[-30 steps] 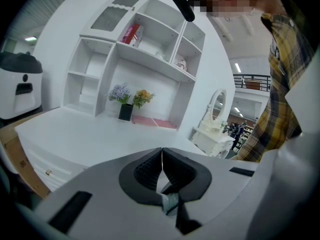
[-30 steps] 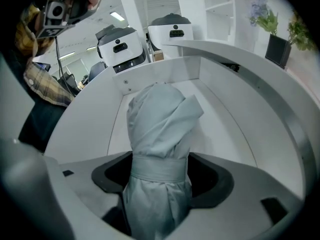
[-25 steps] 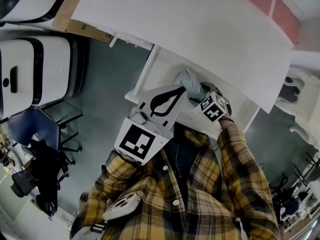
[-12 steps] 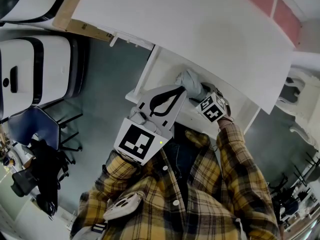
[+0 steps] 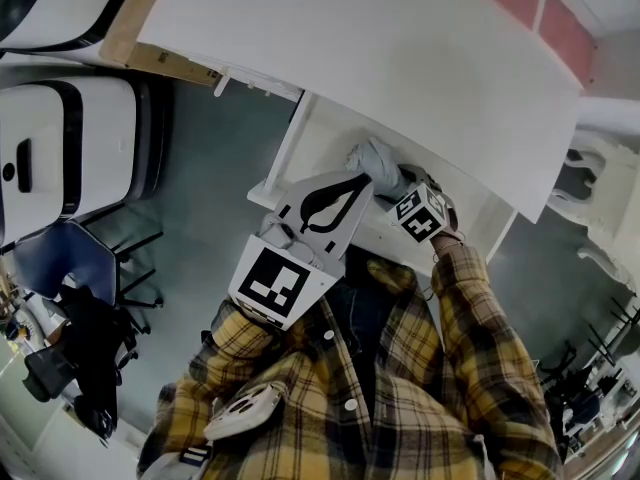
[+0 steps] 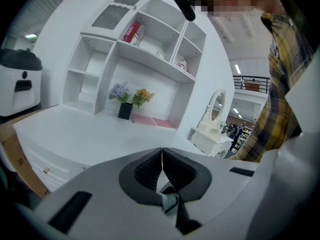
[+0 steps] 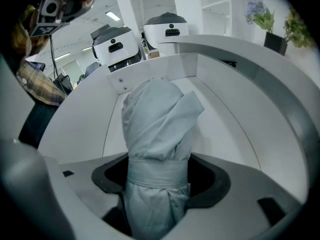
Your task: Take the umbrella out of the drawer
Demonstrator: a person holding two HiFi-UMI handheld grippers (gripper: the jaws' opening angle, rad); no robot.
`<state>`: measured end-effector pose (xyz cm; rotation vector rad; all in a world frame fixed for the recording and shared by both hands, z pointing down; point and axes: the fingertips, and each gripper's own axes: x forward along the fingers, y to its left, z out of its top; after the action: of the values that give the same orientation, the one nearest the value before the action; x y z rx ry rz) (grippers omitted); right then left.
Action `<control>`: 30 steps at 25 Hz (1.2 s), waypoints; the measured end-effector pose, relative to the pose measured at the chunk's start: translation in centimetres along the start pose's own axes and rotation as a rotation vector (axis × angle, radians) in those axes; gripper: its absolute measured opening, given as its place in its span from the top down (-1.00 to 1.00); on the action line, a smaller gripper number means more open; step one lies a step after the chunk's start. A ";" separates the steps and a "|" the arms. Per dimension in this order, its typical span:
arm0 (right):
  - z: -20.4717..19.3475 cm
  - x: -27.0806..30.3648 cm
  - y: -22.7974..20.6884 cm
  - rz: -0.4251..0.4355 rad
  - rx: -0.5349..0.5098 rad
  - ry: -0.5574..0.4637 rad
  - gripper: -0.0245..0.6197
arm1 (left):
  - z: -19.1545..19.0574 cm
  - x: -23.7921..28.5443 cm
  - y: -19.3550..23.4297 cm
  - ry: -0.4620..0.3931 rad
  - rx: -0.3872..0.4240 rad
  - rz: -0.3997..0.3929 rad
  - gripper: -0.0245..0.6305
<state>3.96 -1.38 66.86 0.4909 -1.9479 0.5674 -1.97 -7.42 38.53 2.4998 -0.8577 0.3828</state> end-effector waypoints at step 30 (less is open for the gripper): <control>1.4 -2.0 0.8 0.017 0.101 -0.051 -0.04 | 2.3 -1.2 0.0 -0.047 0.040 0.003 0.85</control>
<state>3.35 -1.40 64.40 0.5572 -1.9804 0.6722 -2.63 -7.98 36.08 2.5537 -0.8797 0.3467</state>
